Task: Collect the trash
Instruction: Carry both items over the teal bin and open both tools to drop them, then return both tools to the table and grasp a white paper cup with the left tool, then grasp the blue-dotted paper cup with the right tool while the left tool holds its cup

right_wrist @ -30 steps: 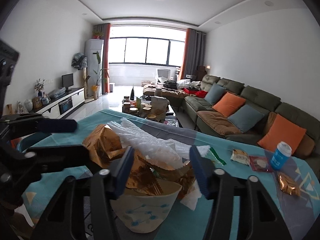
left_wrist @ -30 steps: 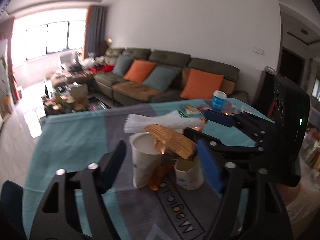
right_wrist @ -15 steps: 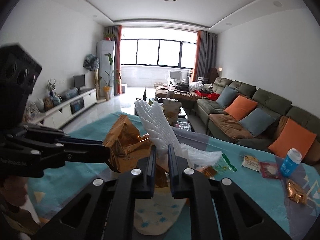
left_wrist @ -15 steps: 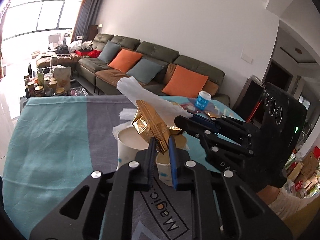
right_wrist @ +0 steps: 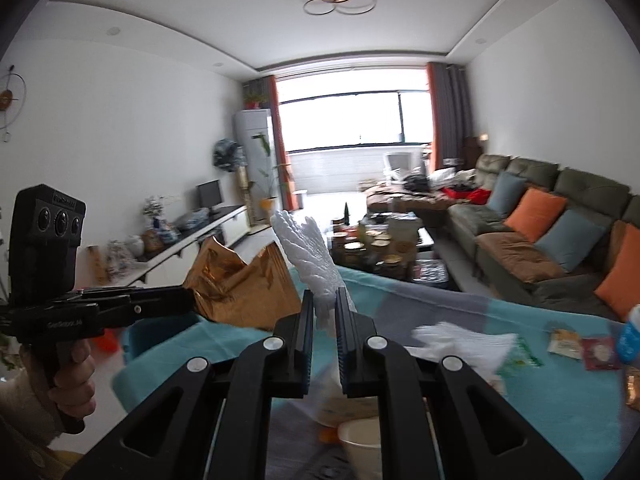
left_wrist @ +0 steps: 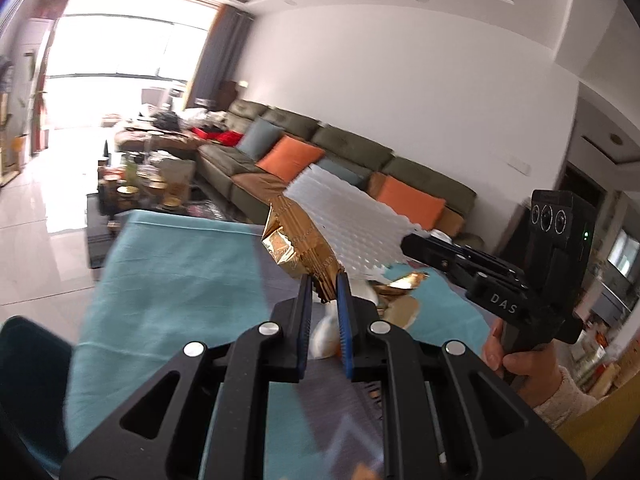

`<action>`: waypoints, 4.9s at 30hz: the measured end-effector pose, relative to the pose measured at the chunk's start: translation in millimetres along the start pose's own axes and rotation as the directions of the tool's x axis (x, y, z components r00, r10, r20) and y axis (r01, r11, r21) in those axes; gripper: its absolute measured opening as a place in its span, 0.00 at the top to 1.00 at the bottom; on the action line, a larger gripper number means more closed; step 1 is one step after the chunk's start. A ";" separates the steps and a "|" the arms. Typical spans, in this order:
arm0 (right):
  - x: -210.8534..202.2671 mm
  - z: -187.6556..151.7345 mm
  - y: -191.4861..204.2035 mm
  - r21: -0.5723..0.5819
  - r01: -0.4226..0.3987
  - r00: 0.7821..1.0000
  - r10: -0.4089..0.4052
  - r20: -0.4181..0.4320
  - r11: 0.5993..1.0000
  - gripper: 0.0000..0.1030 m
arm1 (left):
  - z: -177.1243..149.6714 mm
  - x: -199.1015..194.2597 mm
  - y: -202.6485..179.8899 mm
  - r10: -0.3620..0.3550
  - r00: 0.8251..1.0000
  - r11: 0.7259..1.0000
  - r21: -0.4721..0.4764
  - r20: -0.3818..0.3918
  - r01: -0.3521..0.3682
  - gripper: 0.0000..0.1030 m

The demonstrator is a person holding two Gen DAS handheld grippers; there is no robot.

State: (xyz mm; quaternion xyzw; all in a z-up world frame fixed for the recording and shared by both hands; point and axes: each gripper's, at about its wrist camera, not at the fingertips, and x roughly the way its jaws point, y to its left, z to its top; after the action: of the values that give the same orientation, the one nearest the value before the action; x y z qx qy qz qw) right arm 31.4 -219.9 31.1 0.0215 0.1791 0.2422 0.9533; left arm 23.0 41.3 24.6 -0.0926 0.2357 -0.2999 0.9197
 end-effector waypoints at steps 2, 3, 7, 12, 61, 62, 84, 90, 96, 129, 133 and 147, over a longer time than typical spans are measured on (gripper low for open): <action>7.3 0.9 12.3 0.001 -0.045 0.999 0.045 -0.011 0.999 0.91 | -2.2 -16.8 15.3 0.045 0.999 0.999 -0.011 0.013 -0.045 0.88; 12.1 1.8 19.3 -0.004 -0.065 0.998 0.065 -0.016 0.998 0.91 | -3.5 -23.5 21.4 0.071 0.997 0.997 -0.017 0.018 -0.070 0.88; 39.3 5.7 53.7 -0.029 -0.162 0.985 0.160 -0.057 0.986 0.91 | -10.9 -56.8 53.2 0.181 0.983 0.982 -0.054 0.035 -0.179 0.88; 79.8 8.1 98.1 -0.043 -0.282 0.953 0.275 -0.127 0.958 0.91 | -22.2 -92.3 92.2 0.307 0.951 0.946 -0.117 0.030 -0.302 0.88; 254.1 -45.9 213.6 0.053 -0.391 0.782 0.362 -0.508 0.919 0.59 | -106.4 -102.0 249.2 0.602 0.779 0.716 -0.311 -0.177 -0.625 0.51; 243.1 -43.4 208.5 0.040 -0.393 0.794 0.361 -0.490 0.919 0.57 | -101.5 -102.6 240.1 0.596 0.787 0.733 -0.294 -0.158 -0.614 0.50; 19.7 -22.0 7.0 0.064 0.046 0.988 -0.036 -0.147 0.997 0.41 | -44.6 37.2 11.4 0.083 0.989 0.982 0.178 -0.121 -0.060 0.39; -12.1 -44.4 -46.7 0.158 0.167 0.977 -0.141 -0.160 0.973 0.41 | -41.9 79.2 -6.4 0.023 0.980 0.977 0.212 -0.197 0.019 0.38; -19.8 -74.2 -79.4 0.294 0.143 0.977 -0.086 -0.197 0.945 0.41 | -34.1 108.2 -13.8 -0.020 0.969 0.976 0.203 -0.248 0.072 0.38; 29.4 -103.2 -78.9 0.403 -0.098 0.942 0.215 -0.257 0.910 0.47 | -39.4 152.3 10.4 -0.117 0.923 0.985 0.075 -0.368 0.155 0.81; 27.4 -103.9 -78.8 0.408 -0.112 0.939 0.231 -0.254 0.906 0.64 | -37.0 146.5 22.1 -0.117 0.929 0.989 0.041 -0.351 0.140 0.81; 33.1 -96.0 -53.7 0.364 -0.185 0.933 0.279 -0.228 0.913 0.71 | -40.1 124.2 31.8 -0.065 0.946 0.994 0.058 -0.319 0.088 0.81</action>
State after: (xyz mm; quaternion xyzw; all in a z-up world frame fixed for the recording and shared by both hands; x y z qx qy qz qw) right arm 49.2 -256.1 -76.5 0.1713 0.3443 0.3211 0.8655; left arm 107.6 -8.3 -67.2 -0.0194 0.3653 -0.3546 0.8605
